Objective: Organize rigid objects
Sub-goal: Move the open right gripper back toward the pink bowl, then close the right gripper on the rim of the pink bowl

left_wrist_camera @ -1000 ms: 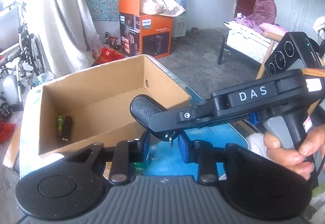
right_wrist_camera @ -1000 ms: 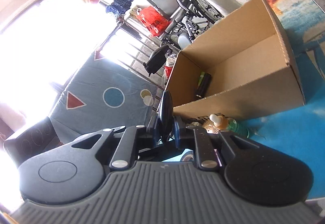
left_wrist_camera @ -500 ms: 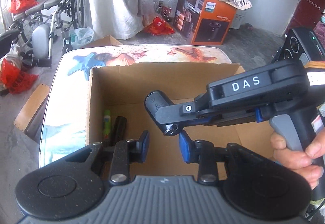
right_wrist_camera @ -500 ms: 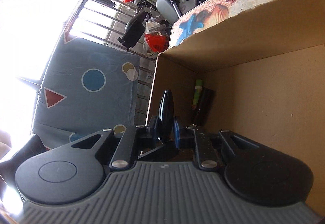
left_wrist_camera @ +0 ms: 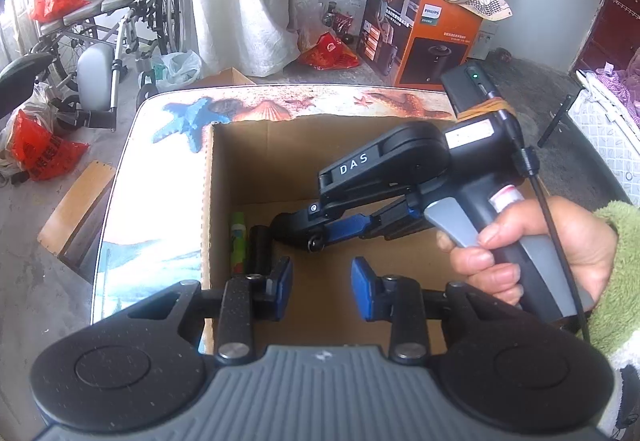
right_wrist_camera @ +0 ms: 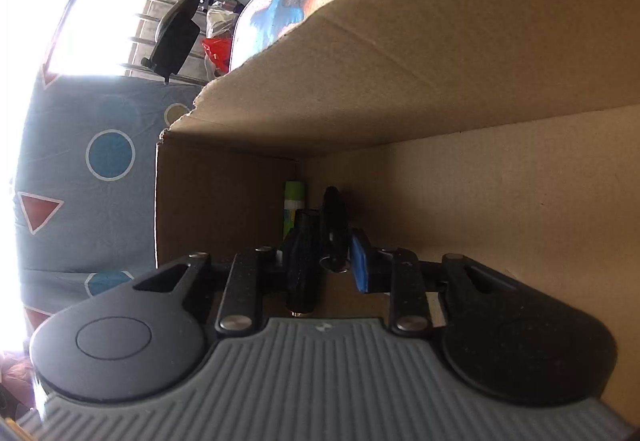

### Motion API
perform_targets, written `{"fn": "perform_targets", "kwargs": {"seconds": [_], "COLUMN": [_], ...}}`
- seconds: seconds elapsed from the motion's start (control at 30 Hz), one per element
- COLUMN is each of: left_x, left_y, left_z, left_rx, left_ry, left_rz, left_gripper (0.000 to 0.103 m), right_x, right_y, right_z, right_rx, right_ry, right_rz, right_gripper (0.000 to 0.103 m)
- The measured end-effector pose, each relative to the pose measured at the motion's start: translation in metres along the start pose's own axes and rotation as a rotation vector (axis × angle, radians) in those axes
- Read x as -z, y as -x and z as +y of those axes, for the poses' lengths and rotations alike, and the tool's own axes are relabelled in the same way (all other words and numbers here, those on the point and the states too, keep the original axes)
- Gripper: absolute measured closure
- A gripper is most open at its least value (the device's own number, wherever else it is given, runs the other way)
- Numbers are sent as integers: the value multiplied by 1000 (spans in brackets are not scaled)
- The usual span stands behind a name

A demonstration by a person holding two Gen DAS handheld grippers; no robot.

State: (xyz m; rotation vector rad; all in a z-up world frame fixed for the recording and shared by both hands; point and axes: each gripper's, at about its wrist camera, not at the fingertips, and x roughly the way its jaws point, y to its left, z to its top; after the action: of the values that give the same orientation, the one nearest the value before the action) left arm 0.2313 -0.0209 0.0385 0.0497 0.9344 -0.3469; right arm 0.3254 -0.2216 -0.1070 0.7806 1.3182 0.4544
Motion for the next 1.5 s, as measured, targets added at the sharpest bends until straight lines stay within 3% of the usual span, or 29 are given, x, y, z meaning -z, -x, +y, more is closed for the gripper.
{"fn": "perform_targets", "kwargs": {"seconds": [0.03, 0.07, 0.2, 0.37, 0.53, 0.73, 0.9, 1.13, 1.3, 1.5], "left_x": [1, 2, 10, 32, 66, 124, 164, 196, 202, 204], "left_y": [3, 8, 29, 63, 95, 95, 74, 42, 22, 11], "left_z": [-1, -2, -5, -11, -20, -42, -59, -82, -86, -88], "left_rx": [0, 5, 39, 89, 124, 116, 112, 63, 38, 15], "left_ry": [-4, -6, 2, -2, -36, -130, -186, -256, -249, -257], "left_rz": [-8, -18, -57, -105, -132, -66, 30, 131, 168, 163], "left_gripper": [70, 70, 68, 65, 49, 47, 43, 41, 42, 43], "right_x": [0, 2, 6, 32, 96, 196, 267, 309, 310, 294], "right_y": [-1, 1, 22, 85, 174, 234, 214, 143, 107, 81], "right_z": [1, 3, 5, 9, -3, -46, -64, -51, -32, -32], "right_rx": [9, 14, -16, -80, -131, -103, -14, 33, 175, 236], "right_ry": [7, 17, 16, 54, 107, 144, 182, 284, 421, 461], "right_rz": [0, -7, -44, -138, -364, -495, -486, -344, -325, -275], "right_gripper": [54, 48, 47, 46, 46, 46, 45, 48, 62, 88]}}
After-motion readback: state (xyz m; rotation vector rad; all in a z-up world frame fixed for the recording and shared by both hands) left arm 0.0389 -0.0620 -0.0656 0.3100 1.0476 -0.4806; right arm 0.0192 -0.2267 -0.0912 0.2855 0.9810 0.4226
